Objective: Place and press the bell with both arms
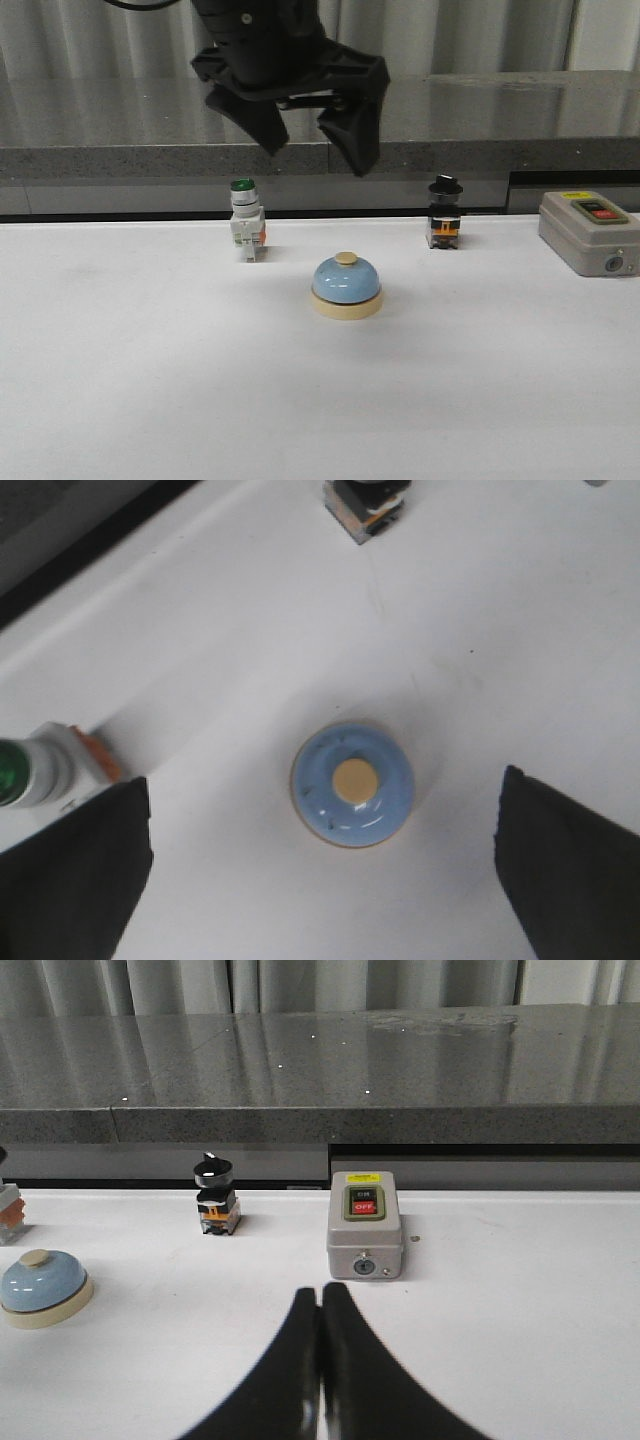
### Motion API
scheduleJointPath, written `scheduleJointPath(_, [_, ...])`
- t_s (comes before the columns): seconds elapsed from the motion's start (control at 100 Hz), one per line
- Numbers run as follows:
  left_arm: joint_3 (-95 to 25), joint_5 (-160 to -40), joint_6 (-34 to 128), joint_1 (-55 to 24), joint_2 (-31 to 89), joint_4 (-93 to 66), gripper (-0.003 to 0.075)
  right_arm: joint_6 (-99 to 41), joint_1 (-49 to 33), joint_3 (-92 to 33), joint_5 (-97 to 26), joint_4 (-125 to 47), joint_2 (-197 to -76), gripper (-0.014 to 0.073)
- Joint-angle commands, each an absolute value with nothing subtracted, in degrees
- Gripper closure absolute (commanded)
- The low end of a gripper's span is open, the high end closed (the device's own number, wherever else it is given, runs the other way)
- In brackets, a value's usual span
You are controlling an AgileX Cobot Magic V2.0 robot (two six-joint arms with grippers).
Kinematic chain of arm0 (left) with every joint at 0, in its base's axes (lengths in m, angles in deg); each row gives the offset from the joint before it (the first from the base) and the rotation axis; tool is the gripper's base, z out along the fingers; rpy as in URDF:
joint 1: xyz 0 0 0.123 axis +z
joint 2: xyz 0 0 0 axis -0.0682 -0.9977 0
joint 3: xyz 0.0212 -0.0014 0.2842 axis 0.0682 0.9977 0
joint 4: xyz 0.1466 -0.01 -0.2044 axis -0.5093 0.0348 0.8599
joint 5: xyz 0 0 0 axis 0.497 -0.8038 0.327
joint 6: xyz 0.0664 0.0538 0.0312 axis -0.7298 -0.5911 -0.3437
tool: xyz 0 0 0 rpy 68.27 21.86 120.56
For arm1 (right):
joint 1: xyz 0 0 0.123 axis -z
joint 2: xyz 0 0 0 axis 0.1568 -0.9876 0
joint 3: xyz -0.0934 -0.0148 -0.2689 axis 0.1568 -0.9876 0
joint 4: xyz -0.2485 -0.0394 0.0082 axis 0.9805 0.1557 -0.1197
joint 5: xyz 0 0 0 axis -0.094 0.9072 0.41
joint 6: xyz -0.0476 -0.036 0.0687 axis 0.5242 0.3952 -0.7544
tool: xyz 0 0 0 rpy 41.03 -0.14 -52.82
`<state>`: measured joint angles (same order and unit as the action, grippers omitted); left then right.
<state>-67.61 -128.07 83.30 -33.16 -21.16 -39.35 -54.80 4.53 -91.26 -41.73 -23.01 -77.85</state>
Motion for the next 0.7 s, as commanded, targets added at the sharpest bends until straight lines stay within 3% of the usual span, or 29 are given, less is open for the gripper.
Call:
scheduleJointPath(0.0, [-66.04,-124.91,83.94,-31.23,-14.55,-39.03,0.0057,-54.53,4.82,-90.46,-46.62,-22.66,-76.99,0.0654])
scheduleJointPath(0.69, [-26.57,-113.61,86.6,-5.01,27.03,-38.81,0.0057,-54.53,4.82,-90.46,-46.62,-22.66,-76.99,0.0654])
